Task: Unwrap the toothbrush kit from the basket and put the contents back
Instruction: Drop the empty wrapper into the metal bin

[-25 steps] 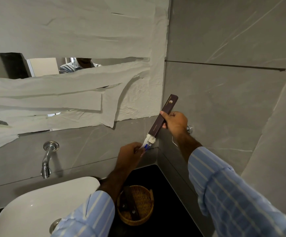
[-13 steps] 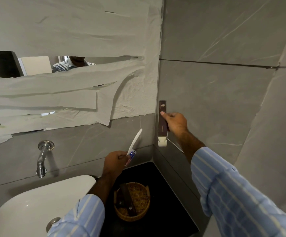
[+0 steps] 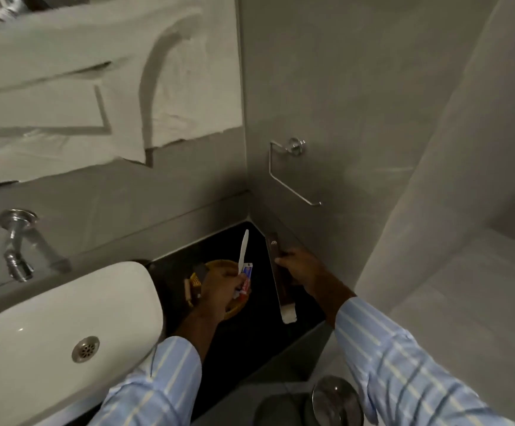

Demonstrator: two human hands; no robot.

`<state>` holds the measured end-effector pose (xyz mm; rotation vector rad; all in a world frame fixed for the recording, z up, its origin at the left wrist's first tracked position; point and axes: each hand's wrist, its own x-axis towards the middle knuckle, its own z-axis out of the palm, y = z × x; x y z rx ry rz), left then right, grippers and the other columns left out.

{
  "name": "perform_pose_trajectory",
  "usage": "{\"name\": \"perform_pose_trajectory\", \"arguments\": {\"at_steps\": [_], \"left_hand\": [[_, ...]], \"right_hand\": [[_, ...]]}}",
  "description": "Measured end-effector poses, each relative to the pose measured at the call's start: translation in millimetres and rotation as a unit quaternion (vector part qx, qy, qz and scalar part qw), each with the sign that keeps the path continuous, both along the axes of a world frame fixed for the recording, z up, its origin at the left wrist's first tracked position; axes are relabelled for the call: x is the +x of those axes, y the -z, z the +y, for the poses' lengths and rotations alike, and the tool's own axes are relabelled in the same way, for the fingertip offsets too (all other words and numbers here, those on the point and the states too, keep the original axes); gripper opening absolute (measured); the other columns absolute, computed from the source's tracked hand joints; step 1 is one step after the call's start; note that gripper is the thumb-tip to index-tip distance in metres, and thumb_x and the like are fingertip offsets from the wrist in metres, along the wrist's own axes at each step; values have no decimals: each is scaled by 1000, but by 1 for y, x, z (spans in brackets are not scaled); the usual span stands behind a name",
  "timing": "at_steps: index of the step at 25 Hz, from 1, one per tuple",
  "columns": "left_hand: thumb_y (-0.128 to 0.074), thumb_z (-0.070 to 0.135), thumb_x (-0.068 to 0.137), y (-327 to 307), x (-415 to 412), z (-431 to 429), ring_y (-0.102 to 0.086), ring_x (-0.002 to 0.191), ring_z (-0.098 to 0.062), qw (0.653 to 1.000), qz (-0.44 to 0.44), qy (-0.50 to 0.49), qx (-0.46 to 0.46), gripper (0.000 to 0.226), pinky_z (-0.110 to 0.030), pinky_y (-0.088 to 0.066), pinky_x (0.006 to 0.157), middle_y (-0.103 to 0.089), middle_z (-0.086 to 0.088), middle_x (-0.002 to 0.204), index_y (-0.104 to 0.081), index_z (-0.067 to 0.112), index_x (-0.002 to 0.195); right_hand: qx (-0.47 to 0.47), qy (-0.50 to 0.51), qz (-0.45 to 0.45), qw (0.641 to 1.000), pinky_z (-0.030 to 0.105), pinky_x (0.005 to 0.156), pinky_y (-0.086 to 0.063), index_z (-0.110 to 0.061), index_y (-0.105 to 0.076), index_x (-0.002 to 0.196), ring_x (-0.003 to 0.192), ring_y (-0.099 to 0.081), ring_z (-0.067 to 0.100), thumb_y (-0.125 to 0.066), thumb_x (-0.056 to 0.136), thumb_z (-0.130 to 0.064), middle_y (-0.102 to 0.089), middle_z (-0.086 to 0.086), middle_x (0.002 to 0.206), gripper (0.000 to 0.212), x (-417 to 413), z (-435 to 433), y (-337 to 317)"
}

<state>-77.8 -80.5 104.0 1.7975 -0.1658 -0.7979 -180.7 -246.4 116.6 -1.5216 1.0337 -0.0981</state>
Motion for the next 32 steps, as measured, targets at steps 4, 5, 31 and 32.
{"name": "perform_pose_trajectory", "arguments": {"at_steps": [4,5,31,32], "left_hand": [[-64,12,93,45,-37,-6,-72,74,-18,996,58,52,51,15,-30,-62,58,-69,-12,93,-65,7,107],[-64,12,93,56,-45,-8,-72,77,-20,994,67,59,63,16,-32,-63,60,-69,-13,96,-65,8,109],[-68,8,89,178,-160,-50,-66,72,-17,905,52,312,284,22,-32,-59,61,-64,-5,87,-63,4,110],[-68,9,88,180,-159,-51,-66,72,-16,905,43,314,285,21,-31,-60,60,-63,-3,86,-63,6,109]], "right_hand": [[42,18,26,999,33,67,-56,-12,-64,112,94,-65,23,-62,93,-18,-67,12,111,21,-43,7,59],[44,24,35,998,37,73,-59,-11,-64,112,98,-67,26,-62,93,-18,-68,14,112,20,-52,9,70],[235,269,160,920,39,77,-56,5,-60,124,79,-61,25,-58,92,-16,-62,16,96,38,-259,1,253],[237,269,158,920,42,84,-56,5,-59,126,83,-60,26,-58,92,-15,-62,18,99,40,-261,-2,254]]}}
